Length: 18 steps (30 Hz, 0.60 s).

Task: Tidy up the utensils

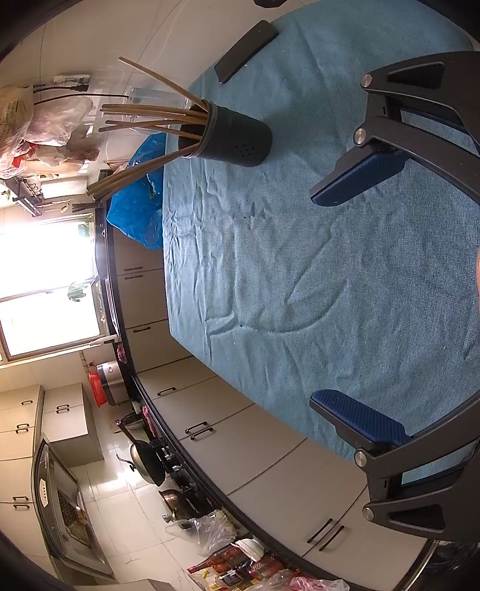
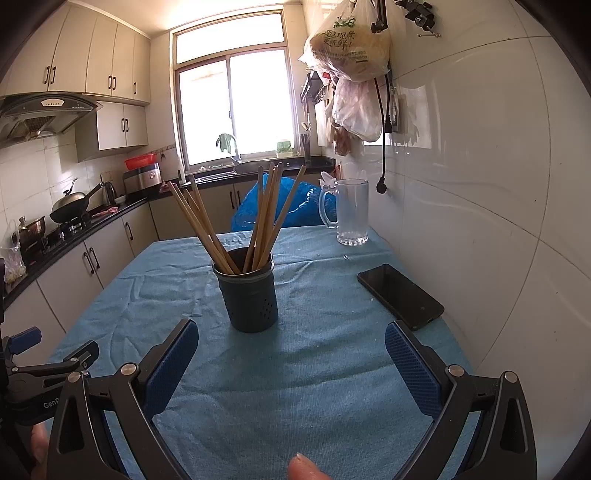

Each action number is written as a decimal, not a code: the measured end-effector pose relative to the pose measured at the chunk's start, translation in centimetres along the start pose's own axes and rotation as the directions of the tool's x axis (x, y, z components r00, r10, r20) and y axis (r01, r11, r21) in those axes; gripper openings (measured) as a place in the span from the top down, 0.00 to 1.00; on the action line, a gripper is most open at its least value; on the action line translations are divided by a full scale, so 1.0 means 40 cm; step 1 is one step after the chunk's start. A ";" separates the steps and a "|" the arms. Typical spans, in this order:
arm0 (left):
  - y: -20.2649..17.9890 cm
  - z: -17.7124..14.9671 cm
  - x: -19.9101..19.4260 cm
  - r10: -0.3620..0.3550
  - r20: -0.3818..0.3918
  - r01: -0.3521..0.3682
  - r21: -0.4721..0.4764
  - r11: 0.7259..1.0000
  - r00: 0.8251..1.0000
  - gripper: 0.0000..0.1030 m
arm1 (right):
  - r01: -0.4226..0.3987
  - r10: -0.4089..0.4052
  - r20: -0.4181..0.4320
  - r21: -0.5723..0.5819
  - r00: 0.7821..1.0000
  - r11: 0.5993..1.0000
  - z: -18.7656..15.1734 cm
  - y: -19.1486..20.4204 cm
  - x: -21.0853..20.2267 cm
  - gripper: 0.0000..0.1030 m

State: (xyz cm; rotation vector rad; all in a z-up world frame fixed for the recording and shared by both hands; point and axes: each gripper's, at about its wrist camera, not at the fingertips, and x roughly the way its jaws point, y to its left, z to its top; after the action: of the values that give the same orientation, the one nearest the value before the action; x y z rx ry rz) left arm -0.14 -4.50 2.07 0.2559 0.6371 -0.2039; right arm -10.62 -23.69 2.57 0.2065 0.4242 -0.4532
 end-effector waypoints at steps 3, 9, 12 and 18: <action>-0.002 0.000 0.001 0.000 -0.003 0.000 -0.001 1.000 1.000 0.04 | 0.001 -0.001 0.000 -0.003 1.000 1.000 -0.002 0.001 -0.001 0.00; -0.002 -0.001 0.002 0.001 -0.004 -0.001 0.001 1.000 1.000 0.04 | 0.000 0.000 -0.004 -0.003 1.000 1.000 0.000 -0.001 -0.001 0.00; -0.002 -0.001 0.002 0.001 -0.005 -0.001 0.001 1.000 1.000 0.04 | 0.000 0.000 -0.005 -0.004 1.000 1.000 0.000 -0.001 -0.001 0.00; -0.003 -0.001 0.003 0.001 -0.007 -0.001 0.002 1.000 1.000 0.04 | 0.001 -0.001 -0.006 -0.005 1.000 1.000 0.000 0.000 0.000 0.00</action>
State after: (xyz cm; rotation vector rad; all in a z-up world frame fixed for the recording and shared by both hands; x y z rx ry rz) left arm -0.10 -4.63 1.92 0.2585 0.6441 -0.2030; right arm -10.64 -23.71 2.59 0.2032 0.4311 -0.4522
